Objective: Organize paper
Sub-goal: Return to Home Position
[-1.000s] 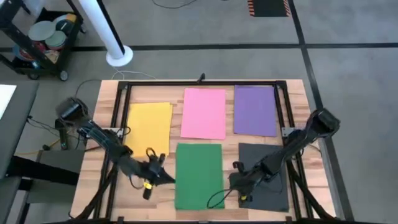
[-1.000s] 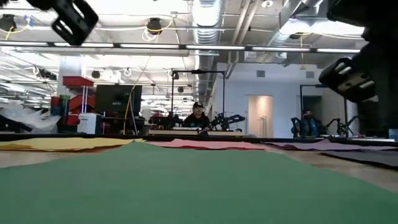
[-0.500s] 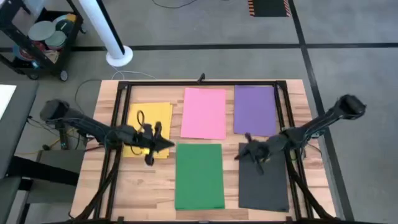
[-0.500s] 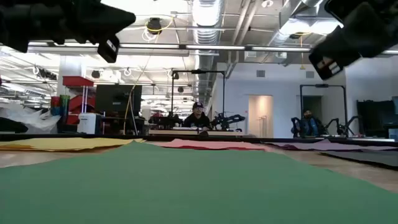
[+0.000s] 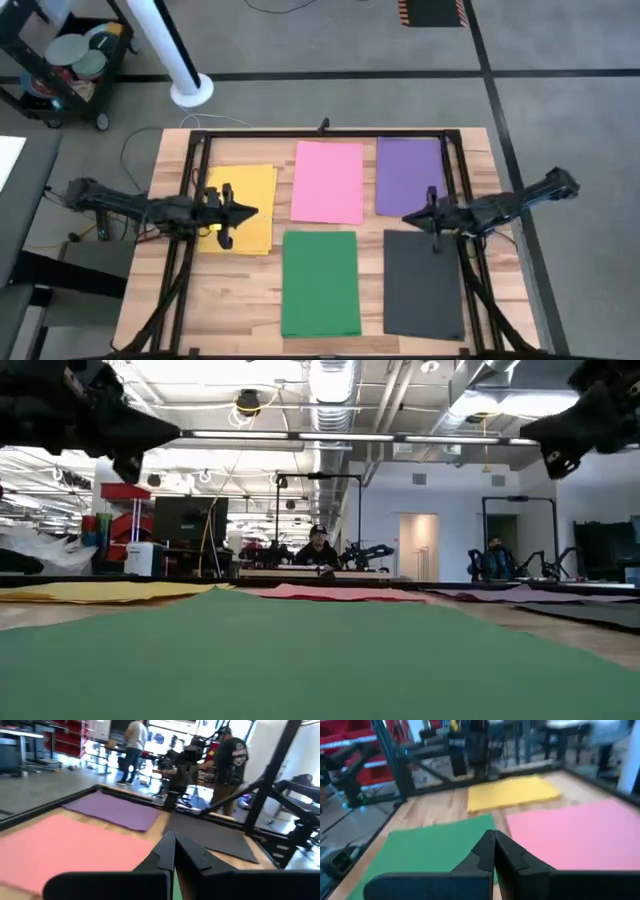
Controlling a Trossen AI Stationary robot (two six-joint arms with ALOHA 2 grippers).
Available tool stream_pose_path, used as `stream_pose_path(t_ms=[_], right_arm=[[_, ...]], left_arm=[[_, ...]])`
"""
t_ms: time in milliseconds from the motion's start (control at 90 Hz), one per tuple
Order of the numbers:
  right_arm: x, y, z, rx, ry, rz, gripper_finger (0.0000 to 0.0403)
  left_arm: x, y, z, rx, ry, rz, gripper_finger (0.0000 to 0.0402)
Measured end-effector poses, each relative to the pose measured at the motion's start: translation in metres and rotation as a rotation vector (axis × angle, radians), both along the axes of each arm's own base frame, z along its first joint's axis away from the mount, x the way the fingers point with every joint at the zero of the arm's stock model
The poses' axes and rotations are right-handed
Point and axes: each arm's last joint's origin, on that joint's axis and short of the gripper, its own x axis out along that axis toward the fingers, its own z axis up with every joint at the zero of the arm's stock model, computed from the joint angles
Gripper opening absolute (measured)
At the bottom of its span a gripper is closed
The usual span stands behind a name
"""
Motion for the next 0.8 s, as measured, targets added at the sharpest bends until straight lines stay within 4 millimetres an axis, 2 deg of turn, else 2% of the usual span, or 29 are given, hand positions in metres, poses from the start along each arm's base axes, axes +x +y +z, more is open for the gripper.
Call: stream_pose_path(t_ms=[78,189,311,489,589,800], right_arm=[[-0.006,-0.001,0.0,-0.032,-0.094,-0.008,0.0],[-0.005,-0.001,-0.019,-0.065,-0.173,0.019,0.0],[-0.002,-0.004,-0.026,-0.022,-0.125,0.038,0.0],[0.0,-0.011,-0.025,0.01,-0.144,0.179,0.0],[0.002,-0.021,-0.033,0.043,-0.065,0.128,0.0],[0.001,-0.037,-0.03,0.036,-0.095,0.105,0.0]], left_arm=[[-0.008,-0.001,0.0,0.013,-0.005,0.027,0.0],[-0.017,-0.001,0.002,0.032,-0.03,0.042,0.0],[-0.022,0.0,0.004,0.035,-0.062,0.019,0.0],[-0.018,0.002,-0.004,-0.015,-0.01,-0.016,0.0],[-0.015,0.006,-0.01,-0.041,-0.04,0.017,0.0],[-0.014,0.017,-0.013,0.007,-0.021,0.103,0.0]])
